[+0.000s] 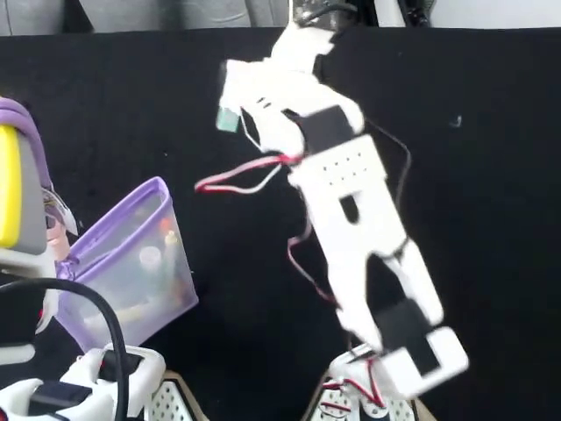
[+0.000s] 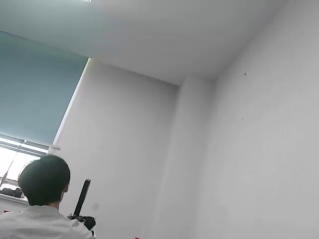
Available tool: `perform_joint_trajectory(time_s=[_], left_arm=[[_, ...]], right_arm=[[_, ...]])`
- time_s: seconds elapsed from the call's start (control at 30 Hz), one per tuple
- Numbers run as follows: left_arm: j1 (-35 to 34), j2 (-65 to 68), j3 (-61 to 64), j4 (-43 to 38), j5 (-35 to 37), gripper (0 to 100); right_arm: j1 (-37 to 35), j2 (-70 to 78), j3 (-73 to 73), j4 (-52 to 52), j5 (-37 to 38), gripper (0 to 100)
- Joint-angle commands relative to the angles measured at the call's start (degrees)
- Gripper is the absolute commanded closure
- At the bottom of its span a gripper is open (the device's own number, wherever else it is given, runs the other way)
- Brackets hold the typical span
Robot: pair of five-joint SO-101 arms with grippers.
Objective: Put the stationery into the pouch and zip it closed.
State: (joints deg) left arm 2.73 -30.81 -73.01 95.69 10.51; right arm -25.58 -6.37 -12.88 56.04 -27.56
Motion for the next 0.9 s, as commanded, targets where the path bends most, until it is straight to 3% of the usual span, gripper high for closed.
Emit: perform_joint_trajectory(time_s=[0.0,0.27,0.6,0.87], left_arm=[[0.4,1.9,2.2,-1.4,0.5,97],[0.4,2.2,3.3,-1.5,0.5,97],[0.3,1.9,3.5,-1.1,0.4,97],[0.1,1.8,3.3,-1.1,0.1,97]], right_arm=[[-4.0,-9.1,-2.9,-3.4,0.8,98.8],[-18.2,-21.6,8.1,-9.5,0.9,98.8],[-29.4,-39.8,43.5,-43.7,9.7,98.7],[-30.1,-33.7,44.1,-44.0,7.4,98.7]])
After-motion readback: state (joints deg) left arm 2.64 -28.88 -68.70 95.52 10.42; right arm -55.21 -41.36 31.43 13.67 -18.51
